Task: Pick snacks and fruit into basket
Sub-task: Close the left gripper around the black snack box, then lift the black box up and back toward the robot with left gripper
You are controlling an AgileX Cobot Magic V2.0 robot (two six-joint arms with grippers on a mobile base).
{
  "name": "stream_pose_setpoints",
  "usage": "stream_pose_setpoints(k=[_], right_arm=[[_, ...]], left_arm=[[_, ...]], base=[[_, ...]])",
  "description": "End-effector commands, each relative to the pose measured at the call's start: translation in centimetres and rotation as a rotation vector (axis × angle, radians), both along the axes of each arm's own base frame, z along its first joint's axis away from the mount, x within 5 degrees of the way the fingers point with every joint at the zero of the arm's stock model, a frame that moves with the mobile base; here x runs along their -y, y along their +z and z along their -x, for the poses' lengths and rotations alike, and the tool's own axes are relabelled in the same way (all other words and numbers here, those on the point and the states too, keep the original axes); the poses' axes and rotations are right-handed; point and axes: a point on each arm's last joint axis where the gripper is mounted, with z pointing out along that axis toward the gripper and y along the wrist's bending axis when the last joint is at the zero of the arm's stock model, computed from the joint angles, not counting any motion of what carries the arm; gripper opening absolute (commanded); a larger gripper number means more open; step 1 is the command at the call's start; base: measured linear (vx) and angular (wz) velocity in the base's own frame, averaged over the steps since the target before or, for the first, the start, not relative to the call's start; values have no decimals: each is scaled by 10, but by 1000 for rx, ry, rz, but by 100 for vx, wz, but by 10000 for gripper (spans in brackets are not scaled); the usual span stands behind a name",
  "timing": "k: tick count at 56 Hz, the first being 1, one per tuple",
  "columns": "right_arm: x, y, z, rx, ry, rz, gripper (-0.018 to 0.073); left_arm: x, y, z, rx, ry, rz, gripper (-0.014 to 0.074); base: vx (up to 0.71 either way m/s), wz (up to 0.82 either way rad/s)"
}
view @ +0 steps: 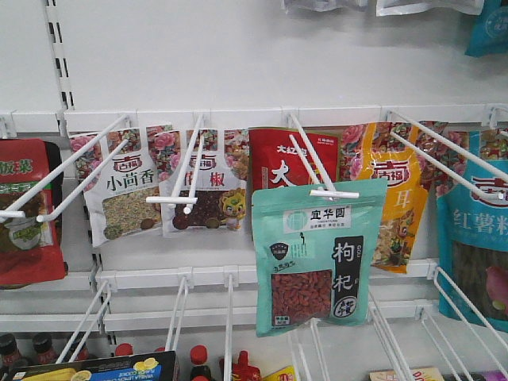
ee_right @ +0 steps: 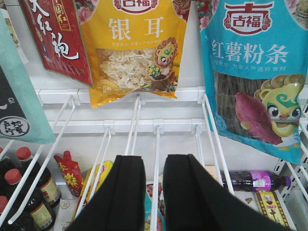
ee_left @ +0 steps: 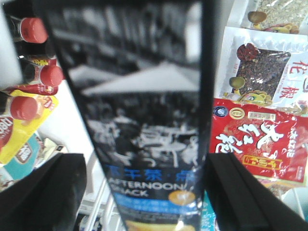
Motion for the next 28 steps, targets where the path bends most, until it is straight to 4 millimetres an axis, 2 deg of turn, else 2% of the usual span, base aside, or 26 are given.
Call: stream_pose_setpoints(k=[1,9,28], right_arm=[[1,17,-2,106,-6,14,209],[1,17,-2,105,-6,14,209],[1,17,-2,105,-6,14,209]], left_arm=[[9,17,-9,119,26,60,585],[16,18,-15,127,54,59,585],[13,21,-19,154,103,10,571]], base=[[0,0],[0,0],[0,0]])
